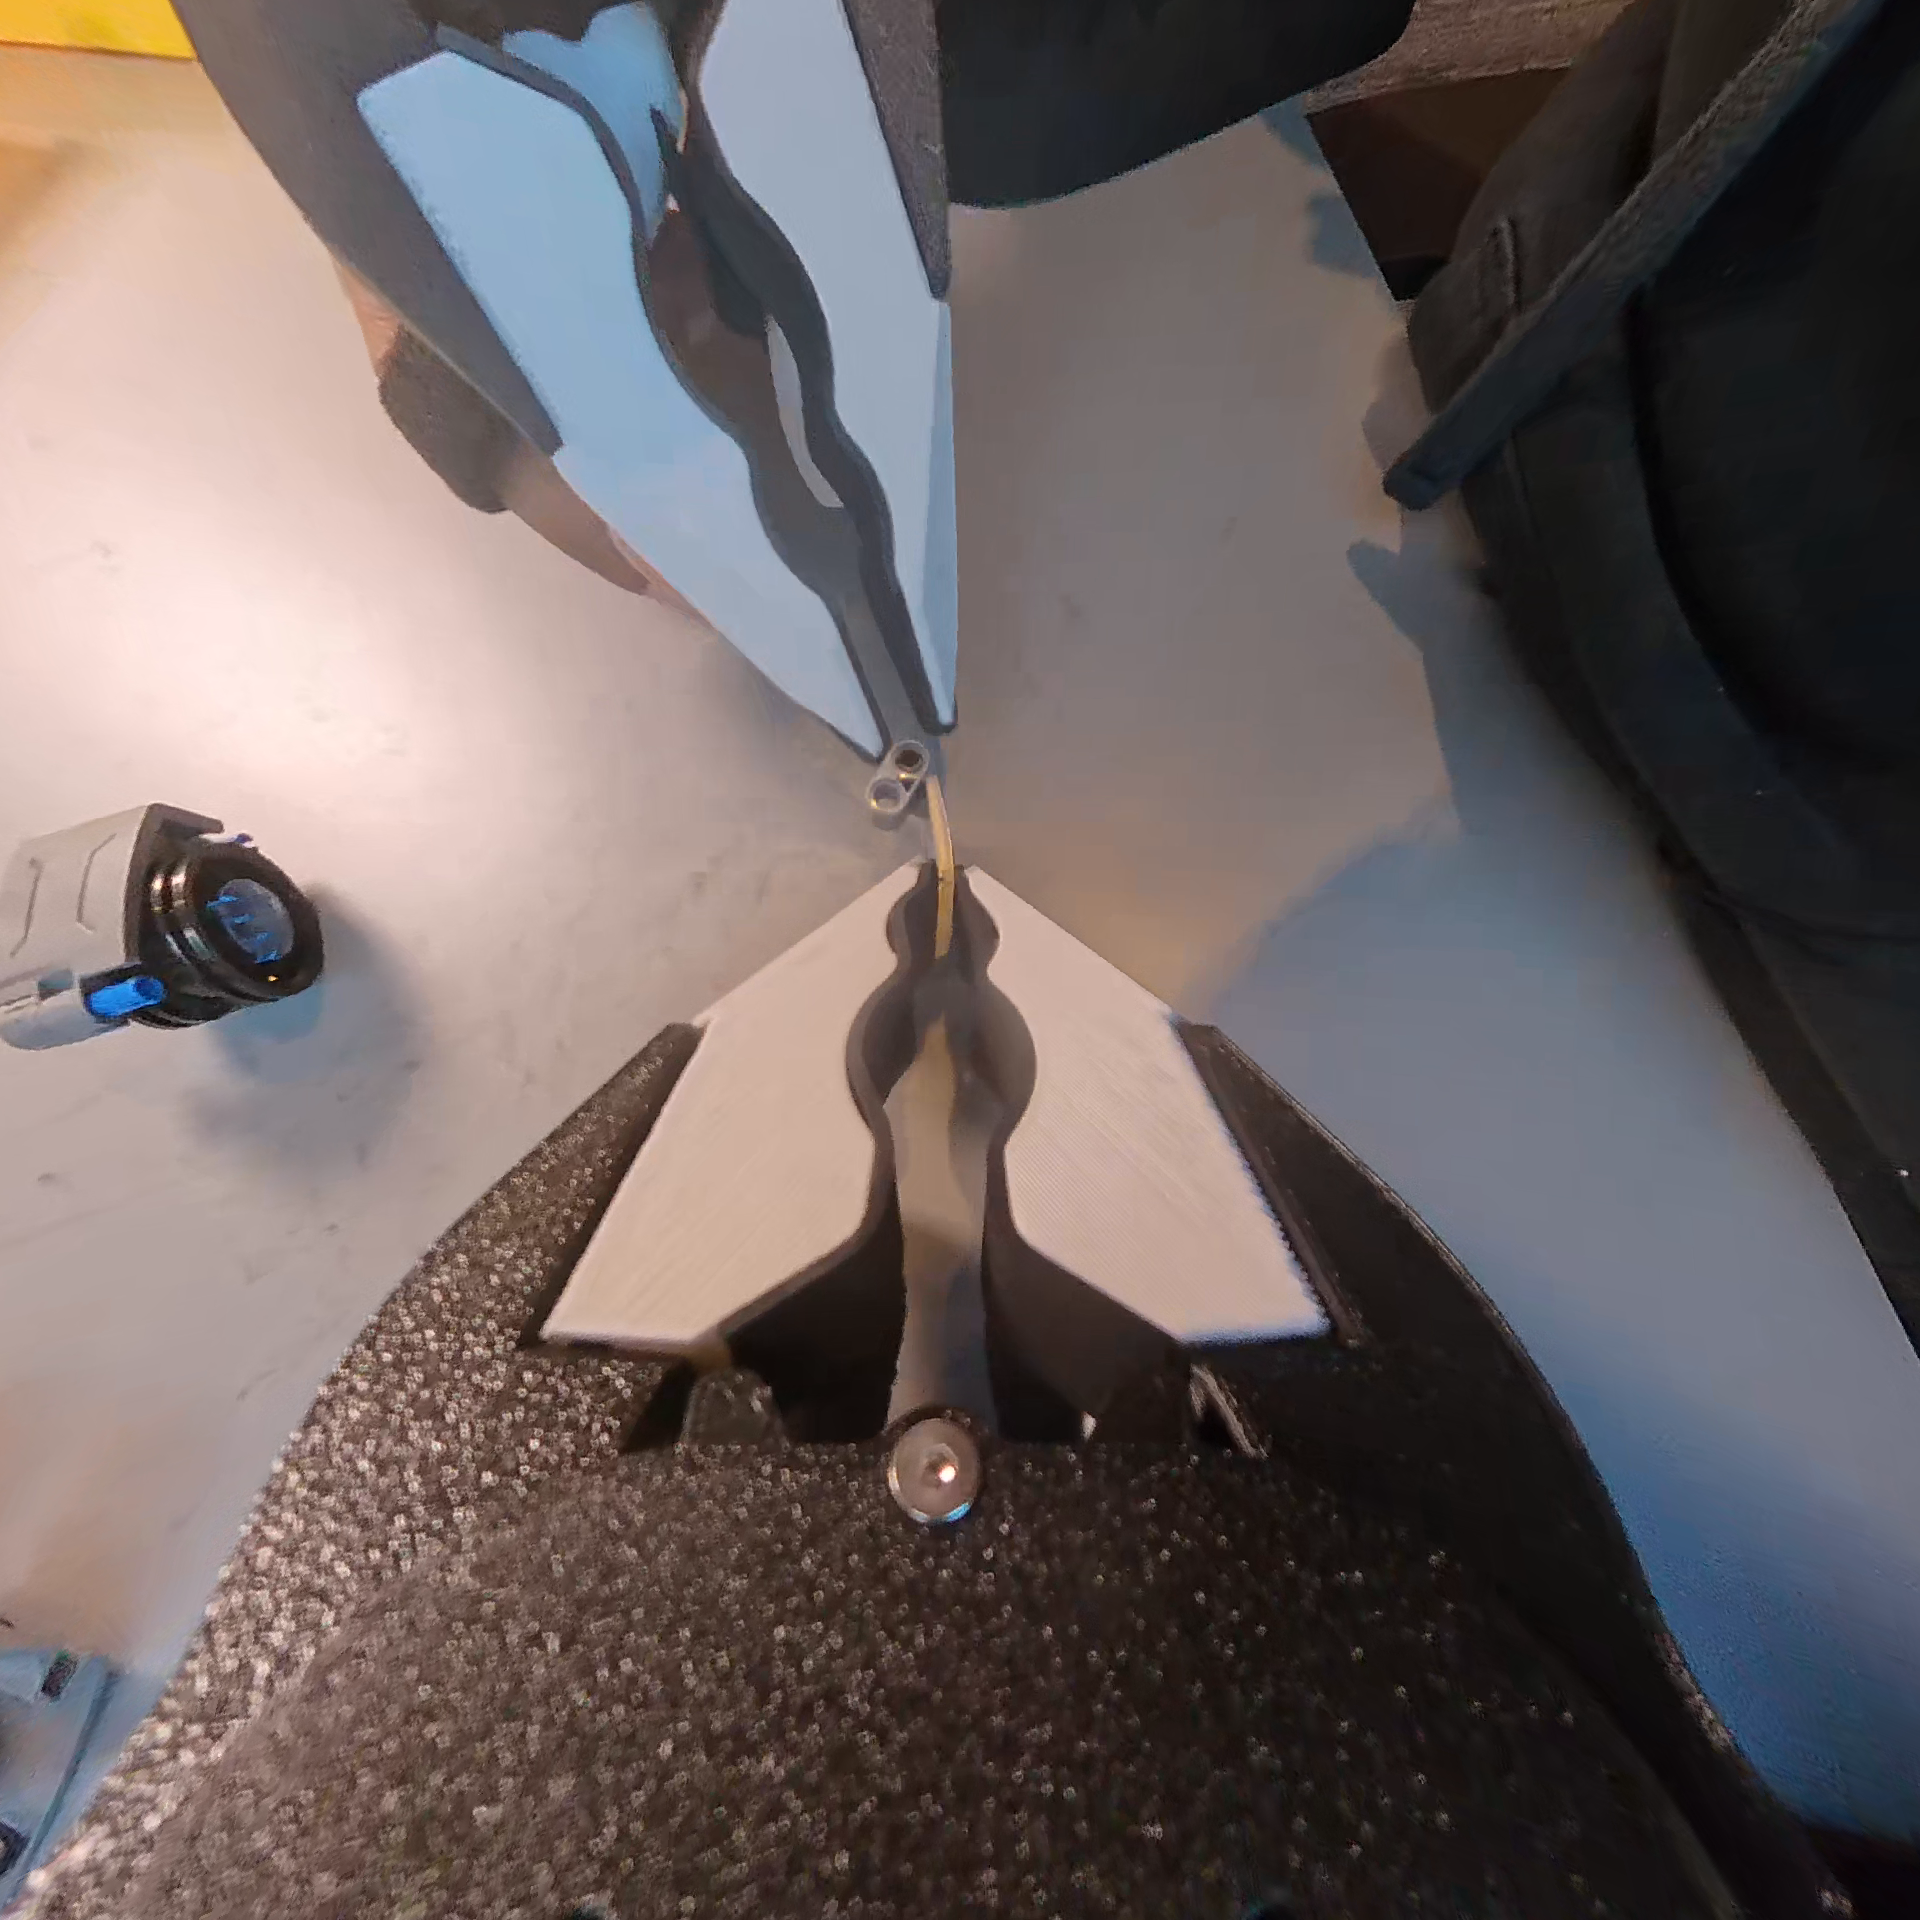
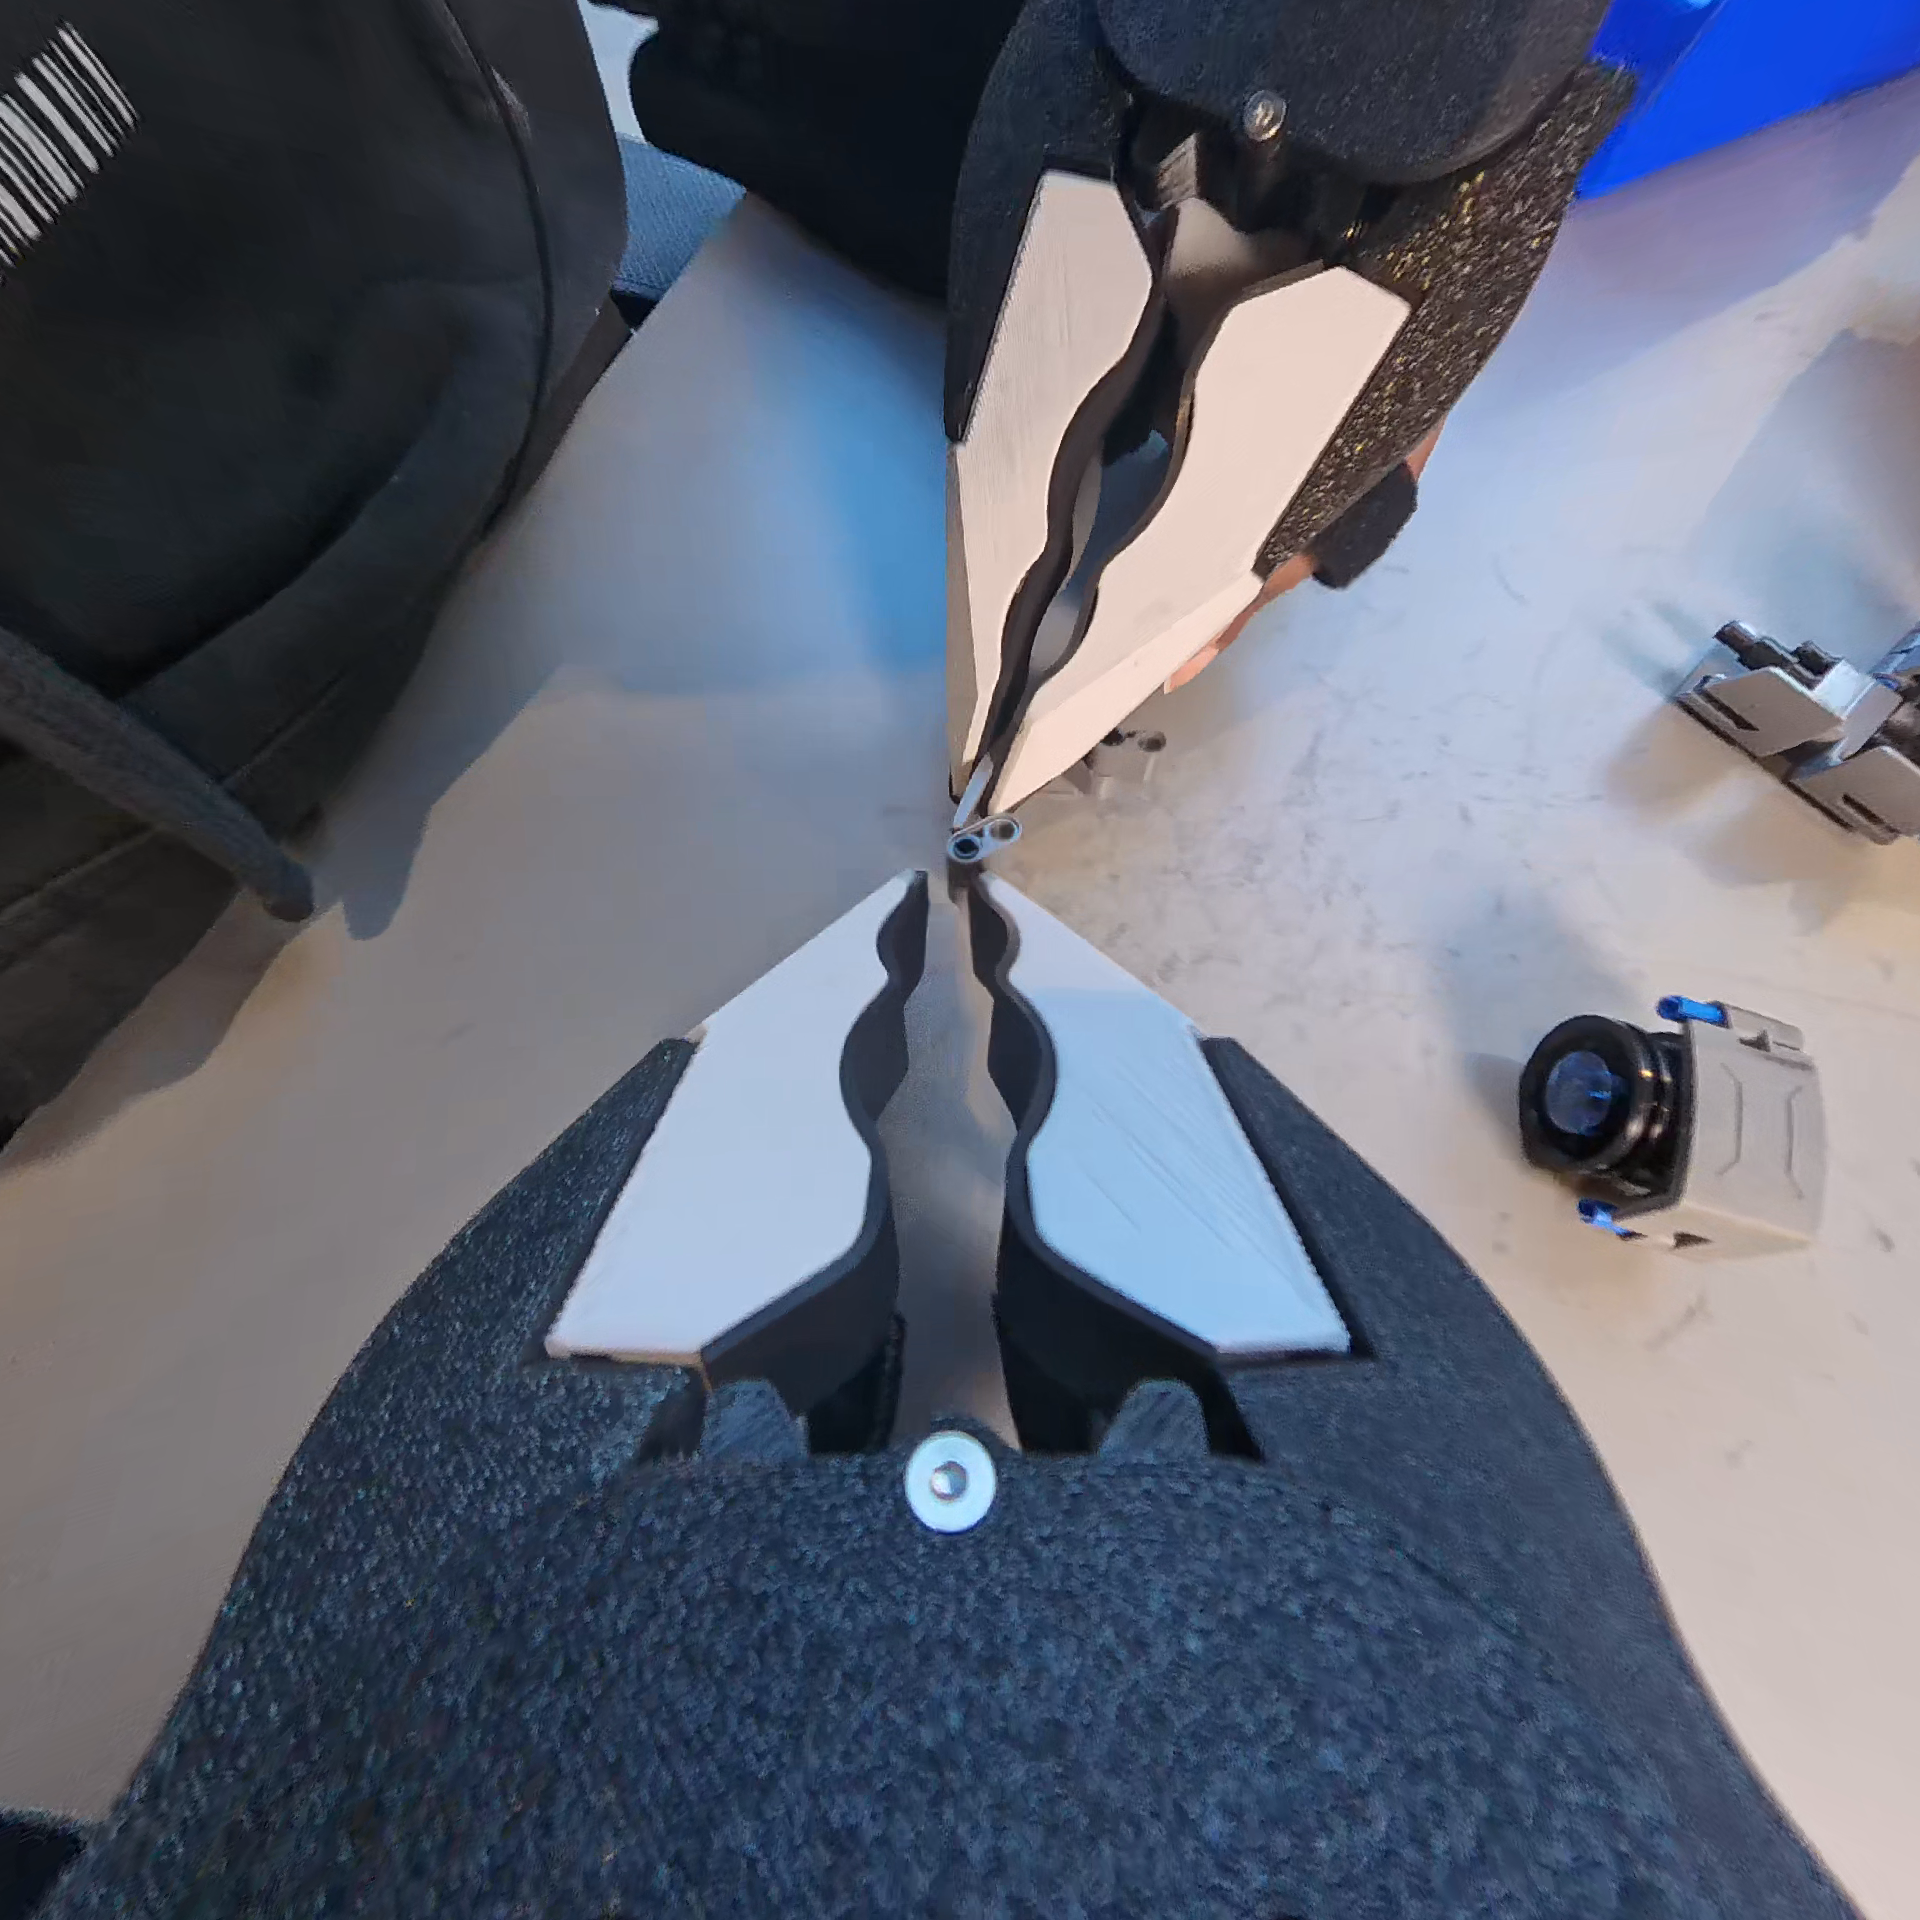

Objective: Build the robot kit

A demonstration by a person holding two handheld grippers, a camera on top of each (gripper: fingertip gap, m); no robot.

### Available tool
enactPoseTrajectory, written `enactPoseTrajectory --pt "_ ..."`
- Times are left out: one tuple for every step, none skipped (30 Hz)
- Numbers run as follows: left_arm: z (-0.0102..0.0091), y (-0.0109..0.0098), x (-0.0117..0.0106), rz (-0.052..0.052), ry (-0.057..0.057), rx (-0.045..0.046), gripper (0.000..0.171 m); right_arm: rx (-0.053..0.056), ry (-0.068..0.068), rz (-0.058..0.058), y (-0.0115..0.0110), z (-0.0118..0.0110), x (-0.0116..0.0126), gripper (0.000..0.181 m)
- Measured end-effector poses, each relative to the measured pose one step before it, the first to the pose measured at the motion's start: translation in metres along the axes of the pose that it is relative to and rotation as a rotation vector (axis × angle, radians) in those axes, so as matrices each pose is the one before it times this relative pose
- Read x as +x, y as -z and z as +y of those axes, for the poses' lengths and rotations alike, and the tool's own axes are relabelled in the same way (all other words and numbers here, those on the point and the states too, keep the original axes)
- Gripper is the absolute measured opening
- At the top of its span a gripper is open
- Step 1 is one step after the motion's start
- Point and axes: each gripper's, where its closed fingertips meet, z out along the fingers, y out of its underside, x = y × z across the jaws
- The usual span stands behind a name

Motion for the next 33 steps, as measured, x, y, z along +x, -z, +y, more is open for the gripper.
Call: enactPoseTrajectory --pt "0.00006 -0.0001 0.00035 0.0107 -0.009 0.00015 0.001 0.0196 -0.0115 -0.0134 0.00025 -0.00293 0.00133 0.009" --pt "-0.0003 -0.00041 0.00058 0.0151 -0.009 -0.00002 0.002 0.0057 -0.0131 -0.0146 -0.00215 -0.00163 0.002 0.022" --pt "-0.00043 -0.00039 0.00089 0.0211 -0.0018 0.00047 0.001 -0.021 0.0017 -0.0278 -0.00357 0.00215 0.00025 0.026" --pt "-0.0002 -0.00047 0.00016 0.0171 -0.0014 -0.0002 0.002 -0.0187 0.0166 -0.039 -0.00374 0.0015 -0.00215 0.026" --pt "-0.00012 -0.00015 0.00079 0.0194 -0.0034 -0.00001 0.002 -0.0033 0.016 -0.0558 -0.00331 -0.00154 -0.00511 0.025" --pt "-0.00033 -0.00038 0.00205 0.0266 -0.0006 -0.00024 0.002 -0.014 0.0131 -0.0476 -0.00279 -0.00081 -0.00333 0.026" --pt "-0.00025 -0.0005 0.00016 0.0158 0.0023 -0.0012 0.002 -0.0312 0.022 -0.0382 -0.00125 0.00144 -0.00107 0.025" --pt "-0.00007 -0.00014 0.00007 0.0156 0.0026 -0.0003 0.002 -0.0305 0.0246 -0.0338 0.00059 0.00053 -0.00014 0.024" --pt "-0.00012 0.00002 0.00012 0.0149 0.0019 0.00005 0.002 -0.029 0.0227 -0.0365 0.00104 -0.00014 -0.00081 0.024" --pt "-0.00012 -0.0002 0.00009 0.0117 -0.0008 -0.00026 0.002 -0.033 0.0257 -0.0335 0.00075 0.00031 -0.00092 0.024" --pt "-0.00023 -0.00044 0.00038 0.0091 -0.005 -0.0005 0.002 -0.0363 0.0297 -0.0325 0.00027 0.00064 -0.00128 0.024" --pt "-0.00028 -0.00037 0.00054 0.0082 -0.0065 -0.00036 0.002 -0.0382 0.0309 -0.0305 0.00009 0.00052 -0.00136 0.024" --pt "-0.00011 -0.00014 0.0005 0.0075 -0.0037 -0.00031 0.002 -0.0394 0.0321 -0.0263 0.00008 0.00033 -0.00113 0.024" --pt "-0.00013 -0.00009 0.00008 0.0052 -0.0007 0.00007 0.002 -0.0404 0.0332 -0.0179 0.00006 0.00077 -0.00072 0.024" --pt "-0.00016 -0.00006 0.00002 0.0033 0.0022 0.00069 0.002 -0.0334 0.0289 -0.0131 0.0003 0.00068 -0.00059 0.024" --pt "-0.00004 -0.00011 -0.00025 -0.0004 0.0016 0.00066 0.002 -0.0255 0.0224 -0.0074 0.00044 0.00075 -0.0003 0.024" --pt "-0.00008 -0.00015 -0.00033 -0.0052 -0.0031 0.00012 0.002 -0.0166 0.0181 -0.0022 0.00034 0.00061 -0.00027 0.024" --pt "-0.00016 -0.0003 -0.00031 -0.0077 -0.0052 0.00011 0.002 -0.0096 0.0077 -0.0004 0.00047 0.00073 -0.00046 0.024" --pt "-0.00017 -0.00024 -0.00028 -0.0049 -0.003 0.00029 0.002 -0.002 -0.0001 0.0037 0.00031 0.00042 -0.00006 0.024" --pt "-0.00025 -0.00032 0.00006 -0.0017 -0.0019 0.00025 0.002 0.0061 -0.0023 0.0105 0.0001 -0.00012 0.00036 0.023" --pt "-0.00031 -0.00044 0.0003 -0.0007 -0.0022 -0.00012 0.002 0.0091 -0.0037 0.0149 -0.00012 -0.00021 0.00065 0.02" --pt "-0.00026 -0.00037 0.00042 0.0009 -0.0021 -0.00012 0.002 0.0117 -0.0082 0.0139 -0.0002 -0.00043 -0.00007 0.019" --pt "-0.00014 -0.00017 0.00027 0.0003 -0.0013 0.00027 0.002 0.0137 -0.0104 0.0144 0.00045 -0.00028 -0.00036 0.019" --pt "-0.00006 -0.00013 0.00031 0.0003 -0.0021 -0.00024 0.002 0.0076 -0.0118 0.0166 0.00056 0.00094 -0.00009 0.019" --pt "0.00002 -0.00004 0.00088 0.0032 -0.0038 -0.00022 0.002 0.0056 -0.0107 0.0177 0.00129 0.00169 -0.00006 0.015" --pt "0.00003 0.00001 0.00028 -0.0006 -0.0033 0.00011 0.002 0.0089 -0.0095 0.0189 0.00159 0.00139 -0.00005 0.01" --pt "-0.00009 0.00001 0.00009 -0.0021 -0.0031 -0.00009 0.002 0.011 -0.0095 0.0197 0.00106 0.0008 -0.00034 0.006" --pt "-0.00002 -0.00006 0.00006 -0.0015 -0.002 -0.00008 0.002 0.0106 -0.0061 0.0237 0.00021 0.0 -0.00042 0.006" --pt "-0.00006 -0.00027 -0.00012 -0.0019 -0.001 -0.00028 0.002 0.0038 -0.0038 0.0244 0.00007 0.00031 -0.00049 0.006" --pt "-0.00018 -0.00008 -0.00024 -0.0023 0.0009 -0.00016 0.002 0.0014 -0.0068 0.0256 0.00035 0.00062 0.00044 0.006" --pt "-0.00013 -0.0004 -0.00026 -0.0035 0.0001 -0.00062 0.002 0.0058 -0.0225 0.015 -0.00028 0.00039 -0.0005 0.006" --pt "-0.0001 -0.00042 -0.00022 -0.0069 -0.0013 -0.00104 0.002 0.0107 -0.0289 0.0146 -0.0005 0.00044 -0.00017 0.006" --pt "-0.00015 -0.00025 -0.00022 -0.0078 0.0006 -0.0003 0.002 0.0154 -0.0303 0.0187 -0.00017 0.00037 -0.00022 0.006"
